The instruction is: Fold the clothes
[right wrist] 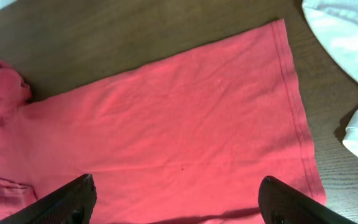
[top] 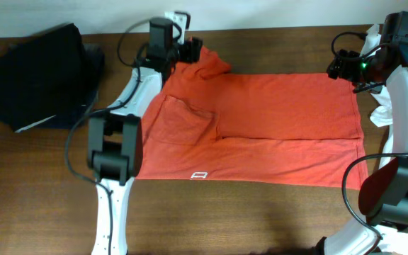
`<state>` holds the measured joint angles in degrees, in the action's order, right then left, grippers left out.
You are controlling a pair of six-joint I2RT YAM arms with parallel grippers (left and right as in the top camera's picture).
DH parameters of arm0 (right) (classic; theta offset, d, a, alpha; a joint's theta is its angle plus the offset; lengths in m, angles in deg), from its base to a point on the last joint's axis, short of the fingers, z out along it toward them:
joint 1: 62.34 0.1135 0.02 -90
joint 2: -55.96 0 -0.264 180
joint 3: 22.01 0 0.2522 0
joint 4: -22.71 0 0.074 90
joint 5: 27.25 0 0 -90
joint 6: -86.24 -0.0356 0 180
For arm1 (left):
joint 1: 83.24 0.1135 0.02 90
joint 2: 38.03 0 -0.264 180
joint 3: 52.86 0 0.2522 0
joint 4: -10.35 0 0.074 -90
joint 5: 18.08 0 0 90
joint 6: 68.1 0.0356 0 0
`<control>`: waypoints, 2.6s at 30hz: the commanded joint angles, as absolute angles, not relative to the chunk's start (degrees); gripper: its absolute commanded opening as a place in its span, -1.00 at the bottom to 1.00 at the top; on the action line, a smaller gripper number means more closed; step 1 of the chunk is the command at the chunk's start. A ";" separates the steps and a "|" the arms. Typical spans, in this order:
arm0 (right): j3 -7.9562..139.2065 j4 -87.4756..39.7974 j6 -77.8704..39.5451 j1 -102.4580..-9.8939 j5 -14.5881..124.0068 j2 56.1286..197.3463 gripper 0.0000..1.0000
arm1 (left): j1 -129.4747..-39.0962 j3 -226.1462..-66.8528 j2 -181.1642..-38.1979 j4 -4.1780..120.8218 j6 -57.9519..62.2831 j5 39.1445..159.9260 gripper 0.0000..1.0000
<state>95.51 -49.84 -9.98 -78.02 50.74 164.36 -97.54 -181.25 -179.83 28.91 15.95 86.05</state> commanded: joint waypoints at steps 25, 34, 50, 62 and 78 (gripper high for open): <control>85.18 -46.62 -8.34 -77.78 53.32 178.83 -0.91 | -92.43 -178.10 -168.09 85.57 12.49 73.70 -0.99; 73.37 -49.64 -19.25 -84.93 58.74 165.92 -0.91 | -89.24 -162.70 -154.46 85.50 10.15 74.38 -0.99; 46.42 -39.76 -22.79 -92.86 60.03 160.67 -0.91 | -91.95 -121.01 -146.04 67.32 1.54 76.61 -0.99; 49.42 -50.21 -29.02 -92.29 64.10 157.76 -0.92 | -91.95 -126.50 -134.04 85.70 -3.59 62.42 -0.99; 78.23 -24.24 -11.93 -82.22 58.37 171.14 0.26 | -92.97 -161.19 -152.82 63.69 18.96 81.98 0.14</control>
